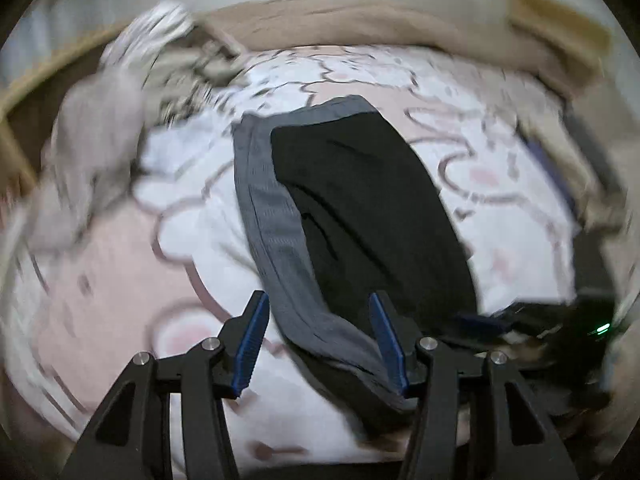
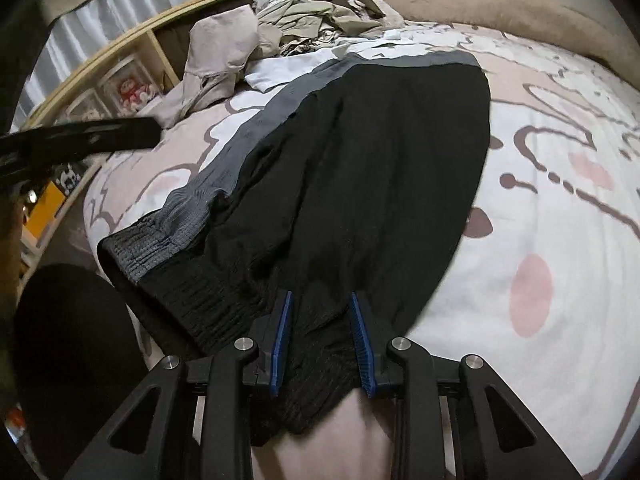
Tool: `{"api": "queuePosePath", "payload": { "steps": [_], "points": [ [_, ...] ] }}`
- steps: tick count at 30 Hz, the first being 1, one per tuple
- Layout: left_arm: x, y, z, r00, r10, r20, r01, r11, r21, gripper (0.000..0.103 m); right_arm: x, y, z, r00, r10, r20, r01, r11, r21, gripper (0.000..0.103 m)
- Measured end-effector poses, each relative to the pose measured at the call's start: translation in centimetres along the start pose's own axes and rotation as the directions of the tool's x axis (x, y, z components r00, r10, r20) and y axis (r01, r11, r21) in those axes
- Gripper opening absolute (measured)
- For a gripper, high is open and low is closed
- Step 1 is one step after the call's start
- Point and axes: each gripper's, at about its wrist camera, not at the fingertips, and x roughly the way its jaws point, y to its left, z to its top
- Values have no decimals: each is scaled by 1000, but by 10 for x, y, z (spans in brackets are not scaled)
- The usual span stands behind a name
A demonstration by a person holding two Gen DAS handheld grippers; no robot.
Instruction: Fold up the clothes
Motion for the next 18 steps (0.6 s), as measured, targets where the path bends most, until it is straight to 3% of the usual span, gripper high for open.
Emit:
{"api": "queuePosePath", "payload": {
  "steps": [2,4,8,9,11,12,18],
  "points": [
    [-2,-11,3,999,35,41,-41,985,167,52,2,-1,0,1000,7,2,-7,1000,16,29],
    [-3,-21,-2,996,34,85,-60,946,319,52,2,-4,-1,1000,17,8,-18,999,35,29],
    [3,-36,-28,995,-4,98,-51,829,556,56,4,-6,-1,999,32,8,-32,999,30,30],
    [8,-39,-38,996,-5,92,-53,789,612,58,4,-7,-1,999,38,9,-38,999,29,30],
    [17,-44,-56,997,-14,81,-46,723,690,59,3,-9,-3,999,46,12,-46,998,32,30],
    [19,-46,-61,997,-19,79,-42,705,708,59,2,-9,-4,999,48,16,-48,998,30,30],
    [32,-29,-68,997,-53,52,8,772,635,59,-4,-3,-10,997,31,73,-30,999,-12,30]
  ]
}}
